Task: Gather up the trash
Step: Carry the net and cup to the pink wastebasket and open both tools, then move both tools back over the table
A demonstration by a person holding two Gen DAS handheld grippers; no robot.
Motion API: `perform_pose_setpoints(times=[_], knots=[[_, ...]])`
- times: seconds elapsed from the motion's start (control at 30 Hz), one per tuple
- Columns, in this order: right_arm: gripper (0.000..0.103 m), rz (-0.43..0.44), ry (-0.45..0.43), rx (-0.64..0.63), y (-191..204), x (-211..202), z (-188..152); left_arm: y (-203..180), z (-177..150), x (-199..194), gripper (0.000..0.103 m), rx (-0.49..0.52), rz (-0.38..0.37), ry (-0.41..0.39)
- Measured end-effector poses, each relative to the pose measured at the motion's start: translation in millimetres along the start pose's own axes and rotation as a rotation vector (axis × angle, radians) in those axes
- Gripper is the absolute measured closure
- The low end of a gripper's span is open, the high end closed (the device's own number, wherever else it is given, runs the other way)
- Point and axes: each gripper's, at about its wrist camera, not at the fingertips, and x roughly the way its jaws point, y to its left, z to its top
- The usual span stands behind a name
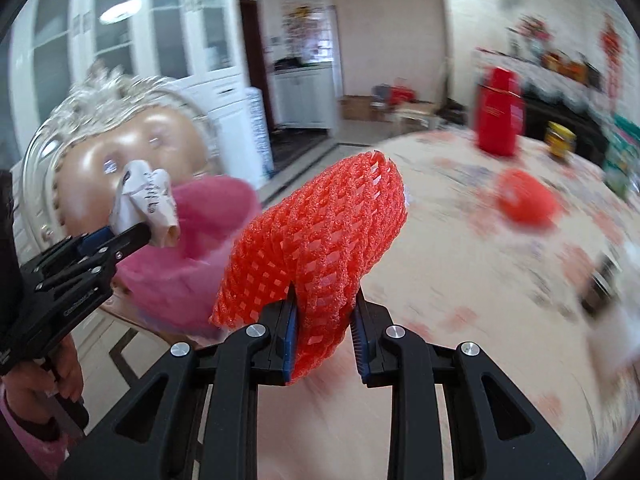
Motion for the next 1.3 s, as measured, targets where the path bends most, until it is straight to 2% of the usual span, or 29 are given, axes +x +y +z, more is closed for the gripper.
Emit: perform_pose_setpoints(times=[0.17, 0.47, 0.53, 0.57, 0.6, 0.67, 0.83, 0.93, 0.97, 1.03, 1.17, 1.3], knots=[[0.078, 0.091, 0.022, -0.09, 47, 49, 29, 48, 4, 29, 0.067, -0.027, 0.073, 0.044], [0.077, 0.174, 0.1, -0.227, 98, 117, 53, 99, 7, 73, 0.066, -0.097, 0.125, 0.096], [0.069, 0.184, 0.131, -0.253, 104, 125, 52, 108, 8, 78, 0.055, -0.125, 0.145, 0.094], [0.059, 0.184, 0.131, -0.254, 104, 126, 51, 111, 9, 78, 0.044, -0.134, 0.148, 0.087], [0.045, 0.186, 0.123, -0.25, 102, 125, 50, 112, 10, 75, 0.038, -0.14, 0.159, 0.069], [0.033, 0.187, 0.098, -0.234, 96, 119, 48, 108, 9, 71, 0.034, -0.121, 0.181, 0.048], [0.034, 0.144, 0.047, -0.225, 79, 95, 41, 93, 8, 58, 0.026, -0.118, 0.195, 0.029], [0.034, 0.092, 0.031, -0.203, 62, 79, 35, 76, 9, 45, 0.013, -0.111, 0.191, -0.01], [0.034, 0.077, 0.032, -0.194, 57, 75, 33, 69, 9, 41, 0.008, -0.104, 0.184, -0.02], [0.034, 0.038, 0.035, -0.16, 39, 63, 26, 54, 11, 38, 0.005, -0.087, 0.163, -0.024], [0.032, -0.047, 0.039, -0.101, 5, 41, 8, 17, 14, 37, 0.005, -0.037, 0.098, -0.01], [0.03, -0.121, 0.041, -0.026, -36, 15, -13, -37, 12, 37, 0.005, 0.041, 0.025, 0.002]])
